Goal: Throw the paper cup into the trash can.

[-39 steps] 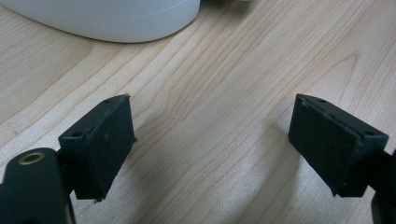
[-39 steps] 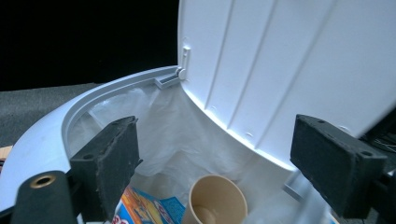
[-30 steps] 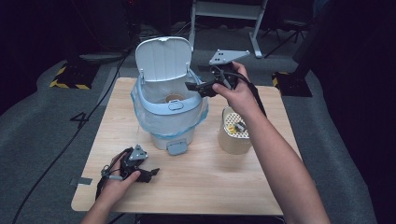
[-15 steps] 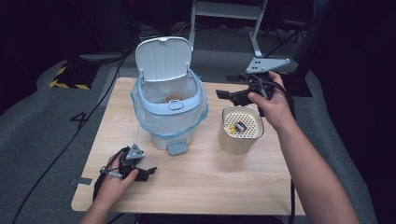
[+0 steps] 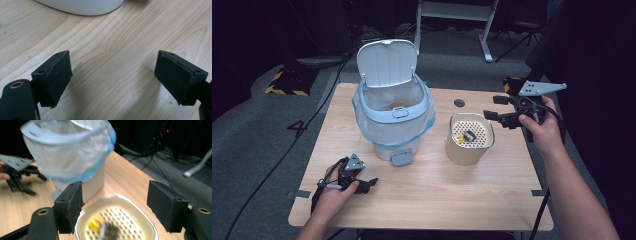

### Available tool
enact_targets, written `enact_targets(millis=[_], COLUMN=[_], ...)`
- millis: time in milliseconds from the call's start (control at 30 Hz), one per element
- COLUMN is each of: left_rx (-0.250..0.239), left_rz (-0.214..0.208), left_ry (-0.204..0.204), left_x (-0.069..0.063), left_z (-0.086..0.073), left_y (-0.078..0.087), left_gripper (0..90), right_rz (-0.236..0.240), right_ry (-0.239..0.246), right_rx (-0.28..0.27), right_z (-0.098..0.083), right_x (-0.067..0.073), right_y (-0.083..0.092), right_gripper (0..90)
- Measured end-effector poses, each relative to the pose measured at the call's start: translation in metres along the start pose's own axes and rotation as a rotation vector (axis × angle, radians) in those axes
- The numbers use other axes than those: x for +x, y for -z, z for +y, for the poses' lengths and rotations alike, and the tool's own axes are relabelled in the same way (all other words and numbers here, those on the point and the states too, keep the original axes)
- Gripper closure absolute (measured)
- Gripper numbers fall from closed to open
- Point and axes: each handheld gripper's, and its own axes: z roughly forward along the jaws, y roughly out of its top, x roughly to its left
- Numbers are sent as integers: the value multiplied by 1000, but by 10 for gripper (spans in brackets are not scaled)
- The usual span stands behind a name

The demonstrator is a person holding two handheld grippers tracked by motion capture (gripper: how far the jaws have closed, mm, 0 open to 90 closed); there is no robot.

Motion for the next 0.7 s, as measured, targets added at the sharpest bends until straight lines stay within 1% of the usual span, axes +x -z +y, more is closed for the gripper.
enact_targets(millis=[100, 200, 300, 367, 400, 467, 533, 600, 667, 700], left_rx=[0, 0, 1, 0, -2, 0, -2, -3, -1, 9], left_rz=[0, 0, -4, -9, -10, -10, -8, -3, 13, 14], left_ry=[0, 0, 1, -2, -1, -6, 1, 0, 7, 10], left_x=[0, 0, 0, 1, 1, 2, 2, 2, 2, 2], left_z=[0, 0, 0, -1, -1, -2, -3, -4, -4, -4], left_y=[0, 0, 0, 1, 1, 2, 3, 4, 5, 6], left_gripper=[146, 146, 146, 146, 147, 149, 151, 159, 163, 165], right_rz=[-29, -45, -59, -67, -76, -78, -73, -84, -100, -107], right_ry=[-3, -15, -19, -16, -12, -10, -23, -29, -35, -33], right_rx=[28, 40, 60, 84, 95, 108, 122, 137, 152, 157], right_z=[-14, -29, -42, -53, -58, -65, -74, -84, -94, -97], right_x=[-8, -15, -19, -21, -21, -21, -21, -18, -16, -14], right_y=[9, 18, 24, 28, 31, 34, 38, 42, 46, 47], right_gripper=[295, 294, 290, 285, 282, 276, 275, 276, 285, 284])
